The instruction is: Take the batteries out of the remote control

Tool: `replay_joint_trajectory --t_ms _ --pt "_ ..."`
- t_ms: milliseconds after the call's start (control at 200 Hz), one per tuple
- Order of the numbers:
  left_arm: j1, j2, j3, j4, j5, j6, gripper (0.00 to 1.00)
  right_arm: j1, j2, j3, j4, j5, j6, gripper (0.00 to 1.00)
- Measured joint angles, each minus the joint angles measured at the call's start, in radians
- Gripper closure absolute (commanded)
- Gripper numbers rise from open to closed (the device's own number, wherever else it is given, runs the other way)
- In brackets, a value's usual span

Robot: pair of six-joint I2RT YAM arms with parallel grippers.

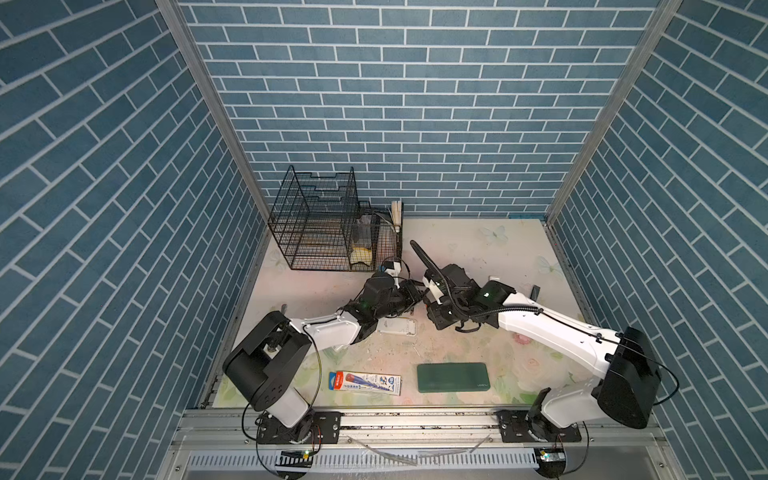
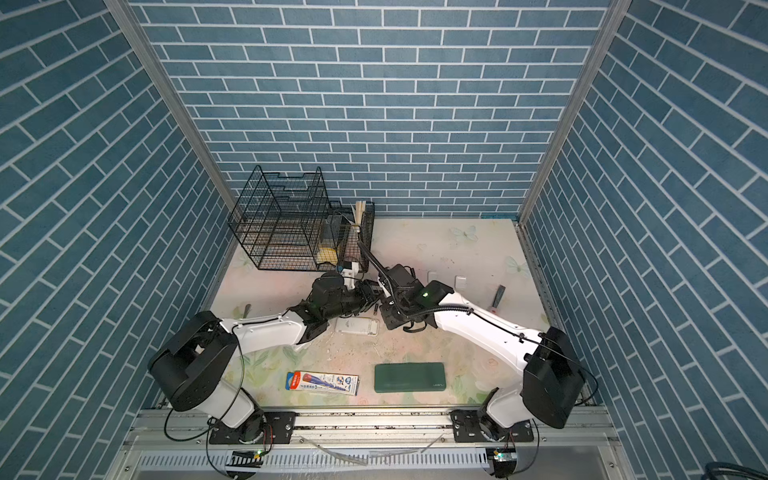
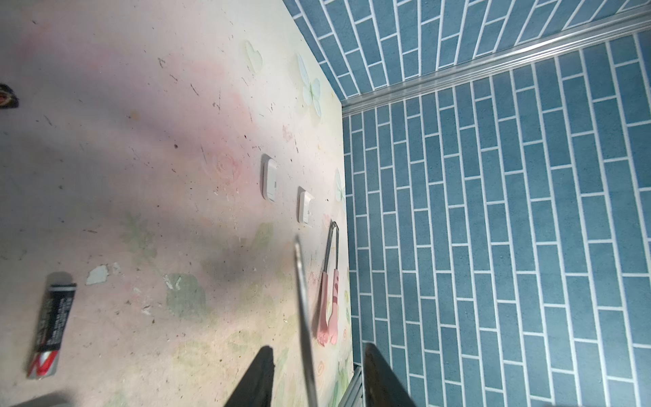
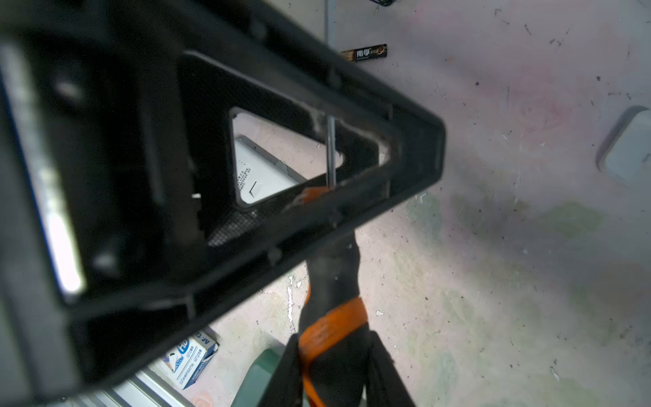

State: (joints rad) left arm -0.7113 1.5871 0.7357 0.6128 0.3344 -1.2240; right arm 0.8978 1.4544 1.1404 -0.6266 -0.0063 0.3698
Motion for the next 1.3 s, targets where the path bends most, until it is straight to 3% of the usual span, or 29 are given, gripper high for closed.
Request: replay_joint_trajectory --t_ms 300,725,895,1015,1300 --pt "-0.007 0.0 0.0 0.005 0.0 -0.002 0.7 0.0 0.033 0.031 0.014 0.002 0.001 1.0" --pt "-0.008 0.0 0.0 -0.009 -0.02 0.001 1.0 -0.004 0.035 0.032 0.017 0.002 0.018 1.0" --pt "-0.007 -0.006 0.0 -0.026 -0.034 -0.002 1.0 -0.006 0.035 0.032 0.021 0.002 0.027 0.7" --pt "0.002 -0.032 0.014 -0.116 -0.045 -0.01 1.0 -0.006 0.013 0.025 0.047 0.01 0.055 0.58" --pt "0.034 -0.073 0.176 -0.626 -0.11 -0.021 1.0 -0.013 -0.135 -0.171 0.304 0.027 0.163 0.53"
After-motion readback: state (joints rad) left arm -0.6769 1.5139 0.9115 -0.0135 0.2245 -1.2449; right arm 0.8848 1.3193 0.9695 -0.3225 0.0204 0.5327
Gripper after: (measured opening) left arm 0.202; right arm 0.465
